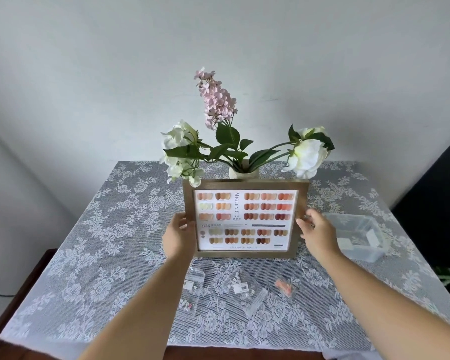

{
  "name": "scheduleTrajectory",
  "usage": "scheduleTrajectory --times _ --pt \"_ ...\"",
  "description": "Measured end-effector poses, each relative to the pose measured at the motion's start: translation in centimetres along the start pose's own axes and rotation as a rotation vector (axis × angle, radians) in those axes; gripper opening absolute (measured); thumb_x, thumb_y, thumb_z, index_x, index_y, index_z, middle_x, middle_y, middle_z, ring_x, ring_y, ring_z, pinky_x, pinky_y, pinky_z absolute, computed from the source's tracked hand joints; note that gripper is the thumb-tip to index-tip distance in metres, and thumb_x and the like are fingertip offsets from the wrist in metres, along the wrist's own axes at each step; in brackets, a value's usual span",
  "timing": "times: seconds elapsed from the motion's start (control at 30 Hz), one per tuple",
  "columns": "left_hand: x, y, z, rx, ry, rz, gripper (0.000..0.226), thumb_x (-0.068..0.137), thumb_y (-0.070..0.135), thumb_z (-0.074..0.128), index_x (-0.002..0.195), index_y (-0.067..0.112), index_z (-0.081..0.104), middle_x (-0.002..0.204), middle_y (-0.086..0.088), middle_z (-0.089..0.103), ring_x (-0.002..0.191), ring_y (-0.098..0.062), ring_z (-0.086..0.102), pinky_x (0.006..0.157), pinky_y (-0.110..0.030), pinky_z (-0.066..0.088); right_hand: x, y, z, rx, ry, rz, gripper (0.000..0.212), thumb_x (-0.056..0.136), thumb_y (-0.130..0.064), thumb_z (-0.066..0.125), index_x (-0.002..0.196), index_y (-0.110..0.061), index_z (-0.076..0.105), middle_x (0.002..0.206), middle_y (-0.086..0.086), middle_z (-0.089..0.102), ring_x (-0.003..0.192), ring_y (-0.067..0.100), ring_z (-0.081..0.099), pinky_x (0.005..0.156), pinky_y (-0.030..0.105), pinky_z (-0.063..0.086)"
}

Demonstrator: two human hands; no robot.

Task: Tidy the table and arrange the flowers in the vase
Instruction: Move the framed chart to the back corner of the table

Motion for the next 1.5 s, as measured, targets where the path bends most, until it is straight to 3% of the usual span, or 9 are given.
scheduleTrajectory --times 0.13,0.27,0.4,0.53,0.77,0.93,1.1,1.33,1.5 --pt "-1.3 -0.2 -0.8 -0.056 0.023 -0.014 0.016 0.087 0.014 0.055 0.099 0.025 0.057 0.103 0.003 0.068 0.077 -0.016 0.061 0.055 -0.022 0.044 -0.6 -0.1 -0.6 0.041 -0.012 -0.005 0.025 0.089 -0.012 0.058 0.112 -0.006 0.056 0.092 0.000 0.058 0.090 0.029 0.063 0.079 0.052 0.054" --pt "-3.5 -0.1 -2.5 -0.099 0.077 -0.011 0.022 0.088 0.012 0.054 0.107 0.022 0.058 0.099 0.004 0.066 0.069 -0.009 0.059 0.048 -0.018 0.040 -0.9 -1.0 -1.2 0.022 -0.042 -0.036 0.032 0.089 -0.016 0.057 0.120 -0.010 0.053 0.106 0.009 0.065 0.089 0.028 0.065 0.079 0.049 0.054" --pt "-5.5 -0.8 -5.9 -0.136 0.162 -0.022 0.021 0.089 0.013 0.054 0.109 0.020 0.058 0.097 0.005 0.064 0.079 -0.014 0.060 0.049 -0.017 0.038 -1.6 -3.0 -0.2 -0.057 -0.115 -0.125 0.035 0.090 -0.023 0.056 0.123 -0.012 0.051 0.110 0.007 0.065 0.080 0.023 0.065 0.064 0.036 0.055" --pt "-6.5 -2.8 -10.6 -0.158 0.259 -0.057 0.021 0.089 0.017 0.054 0.109 0.022 0.058 0.098 0.004 0.065 0.080 -0.016 0.063 0.056 -0.023 0.048 -3.4 -6.2 2.8 -0.052 -0.195 -0.224 0.028 0.090 -0.020 0.055 0.116 -0.009 0.054 0.101 0.001 0.064 0.064 0.013 0.056 0.047 0.020 0.038" --pt "-6.0 -7.0 -20.8 -0.192 0.387 -0.067 0.016 0.089 0.016 0.055 0.103 0.020 0.059 0.101 0.001 0.067 0.079 -0.015 0.061 0.059 -0.027 0.048 -7.5 -13.7 10.2 0.061 -0.327 -0.338 0.008 0.089 -0.018 0.058 0.096 -0.017 0.056 0.091 0.001 0.065 0.071 0.017 0.063 0.053 0.028 0.047" --pt "-2.5 -9.3 -28.8 -0.178 0.424 -0.060 0.016 0.087 0.021 0.057 0.102 0.025 0.061 0.102 0.003 0.069 0.088 -0.017 0.061 0.066 -0.028 0.045 -10.9 -19.1 16.5 0.106 -0.352 -0.352 0.013 0.089 -0.017 0.057 0.102 -0.015 0.057 0.092 -0.001 0.066 0.070 0.012 0.062 0.051 0.023 0.042" --pt "2.4 -11.0 -34.3 -0.103 0.410 -0.031 0.024 0.087 0.024 0.056 0.110 0.023 0.059 0.108 0.004 0.068 0.093 -0.017 0.061 0.072 -0.029 0.043 -12.9 -23.2 21.6 0.121 -0.325 -0.344 0.017 0.090 -0.019 0.056 0.105 -0.012 0.056 0.088 -0.005 0.061 0.056 0.008 0.054 0.044 0.017 0.035" --pt "8.8 -12.1 -35.6 -0.110 0.356 -0.033 0.020 0.087 0.023 0.057 0.107 0.023 0.059 0.108 0.003 0.068 0.088 -0.015 0.058 0.067 -0.027 0.039 -11.6 -25.7 25.7 0.075 -0.297 -0.307 0.013 0.090 -0.020 0.055 0.103 -0.016 0.056 0.086 -0.009 0.062 0.063 0.008 0.060 0.046 0.017 0.040" --pt "12.8 -11.3 -33.4 -0.113 0.326 -0.030 0.018 0.088 0.022 0.057 0.105 0.022 0.059 0.108 0.003 0.068 0.087 -0.014 0.059 0.060 -0.024 0.043 -7.9 -25.7 27.3 0.049 -0.274 -0.296 0.014 0.090 -0.021 0.056 0.103 -0.017 0.057 0.085 -0.006 0.063 0.063 0.011 0.062 0.049 0.025 0.049"
Point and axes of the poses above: each hand's wrist, its own x-axis towards the middle knuckle, its own z-axis out of the palm, y = z × x, the point moved 9 cm from there along x, towards the middle knuckle
